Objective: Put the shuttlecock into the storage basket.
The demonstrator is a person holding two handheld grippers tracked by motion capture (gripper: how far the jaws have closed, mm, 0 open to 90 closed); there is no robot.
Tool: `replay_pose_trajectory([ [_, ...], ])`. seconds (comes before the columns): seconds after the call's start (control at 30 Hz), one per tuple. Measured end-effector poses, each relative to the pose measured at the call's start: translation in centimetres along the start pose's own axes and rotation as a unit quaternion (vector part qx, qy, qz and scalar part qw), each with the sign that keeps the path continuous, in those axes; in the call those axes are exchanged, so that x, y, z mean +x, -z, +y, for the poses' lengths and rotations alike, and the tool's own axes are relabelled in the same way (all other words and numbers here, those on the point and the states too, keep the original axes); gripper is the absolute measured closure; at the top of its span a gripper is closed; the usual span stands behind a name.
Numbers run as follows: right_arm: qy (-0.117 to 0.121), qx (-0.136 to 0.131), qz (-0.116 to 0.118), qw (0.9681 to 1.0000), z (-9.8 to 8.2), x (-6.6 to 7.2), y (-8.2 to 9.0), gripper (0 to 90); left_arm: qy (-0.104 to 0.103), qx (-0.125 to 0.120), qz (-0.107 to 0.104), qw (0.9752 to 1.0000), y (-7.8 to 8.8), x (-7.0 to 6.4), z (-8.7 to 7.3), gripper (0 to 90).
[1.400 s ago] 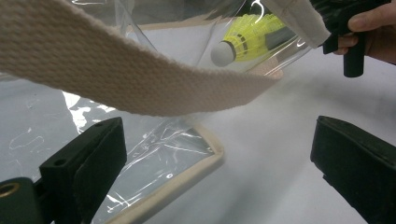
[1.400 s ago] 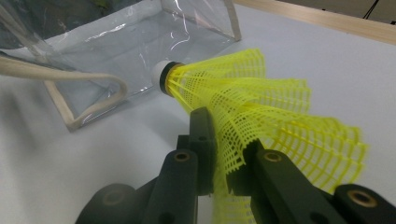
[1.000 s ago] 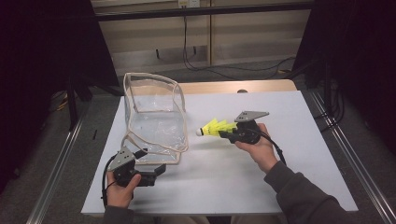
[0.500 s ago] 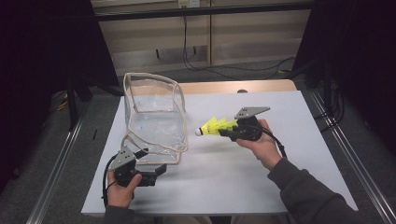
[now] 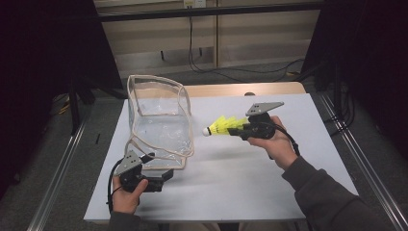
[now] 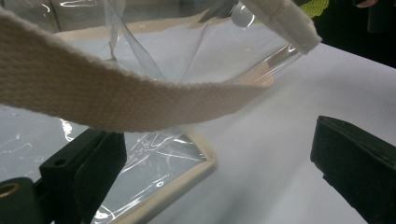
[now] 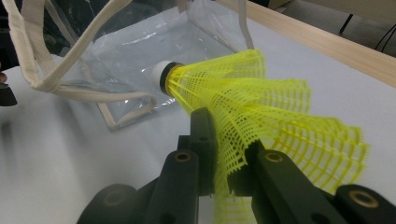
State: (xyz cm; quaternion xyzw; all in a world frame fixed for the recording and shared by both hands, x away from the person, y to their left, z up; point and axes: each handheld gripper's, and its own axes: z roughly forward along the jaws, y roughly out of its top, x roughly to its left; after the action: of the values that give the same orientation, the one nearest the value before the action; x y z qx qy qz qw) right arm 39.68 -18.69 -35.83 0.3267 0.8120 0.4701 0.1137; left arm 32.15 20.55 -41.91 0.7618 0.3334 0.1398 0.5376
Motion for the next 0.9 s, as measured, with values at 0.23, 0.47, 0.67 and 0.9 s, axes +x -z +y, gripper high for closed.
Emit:
replay_pose_trajectory([
  [0.23,0.002,-0.001,0.006,1.0000,1.2,-0.1,0.5,82.8,0.001,0.000,-0.001,1.0000,0.0,0.1,0.0,3.6],
  [0.47,0.009,0.001,0.011,0.9999,2.5,0.0,0.7,82.8,0.003,-0.002,0.002,1.0000,0.0,0.2,0.0,3.6],
  [0.67,0.016,0.001,0.013,0.9998,3.3,0.1,0.8,82.8,0.002,0.000,0.001,1.0000,-0.1,0.2,0.0,3.6],
  [0.9,0.021,0.004,0.017,0.9996,4.0,0.3,0.8,82.8,0.003,0.000,0.002,1.0000,0.0,0.3,0.0,3.6],
])
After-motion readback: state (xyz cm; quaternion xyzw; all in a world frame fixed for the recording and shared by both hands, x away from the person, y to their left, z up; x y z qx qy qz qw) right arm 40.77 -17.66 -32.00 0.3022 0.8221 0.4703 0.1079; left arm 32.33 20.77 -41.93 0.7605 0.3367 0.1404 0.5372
